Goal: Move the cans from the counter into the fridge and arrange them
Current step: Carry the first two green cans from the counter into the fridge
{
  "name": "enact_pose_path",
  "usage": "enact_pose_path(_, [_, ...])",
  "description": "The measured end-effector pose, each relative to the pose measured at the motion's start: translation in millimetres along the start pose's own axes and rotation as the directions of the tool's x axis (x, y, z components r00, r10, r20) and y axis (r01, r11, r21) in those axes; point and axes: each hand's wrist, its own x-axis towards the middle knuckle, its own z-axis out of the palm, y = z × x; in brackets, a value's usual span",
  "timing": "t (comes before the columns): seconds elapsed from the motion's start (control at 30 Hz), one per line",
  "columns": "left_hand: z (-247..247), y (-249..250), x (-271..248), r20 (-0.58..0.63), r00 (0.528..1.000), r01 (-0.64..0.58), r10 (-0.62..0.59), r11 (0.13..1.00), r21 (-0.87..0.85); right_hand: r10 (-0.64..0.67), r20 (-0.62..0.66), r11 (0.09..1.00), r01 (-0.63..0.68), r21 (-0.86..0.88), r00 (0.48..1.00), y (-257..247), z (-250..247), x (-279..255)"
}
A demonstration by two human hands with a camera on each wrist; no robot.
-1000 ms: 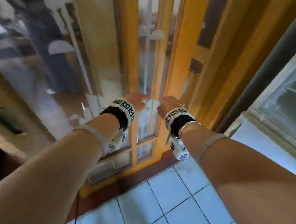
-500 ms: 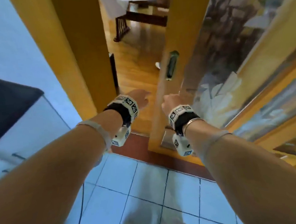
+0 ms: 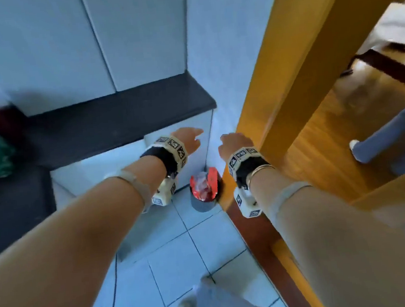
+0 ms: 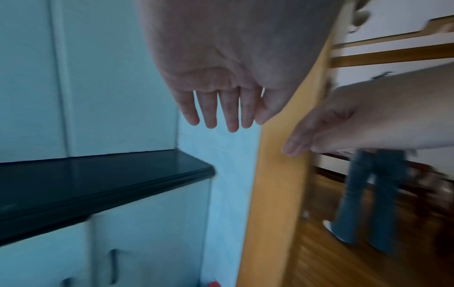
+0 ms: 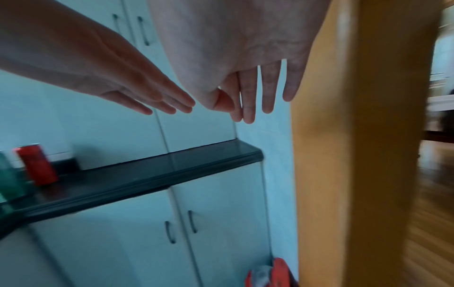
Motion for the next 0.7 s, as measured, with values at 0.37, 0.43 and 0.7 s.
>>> enact_pose_path(0.37, [-42, -175, -89, -0.142, 0.835, 0.501, -0.531, 0.842, -0.202, -0.531, -0.009, 0.845, 0.528, -0.088, 0.848, -192, -16, 53])
enact_pose_path(0.43, [-43, -206, -113, -0.157, 0.791, 0.551, -0.592, 0.8, -0.239, -0.595, 0.001, 0.798, 0.591, -0.116, 0.803, -229, -16, 53])
enact_pose_path(0.7, [-44, -324, -216, -0.178, 0.623, 0.685, -0.762, 0.641, -0.346, -0.745, 0.046, 0.652, 0.741, -0.158, 0.665, -392, 1, 25])
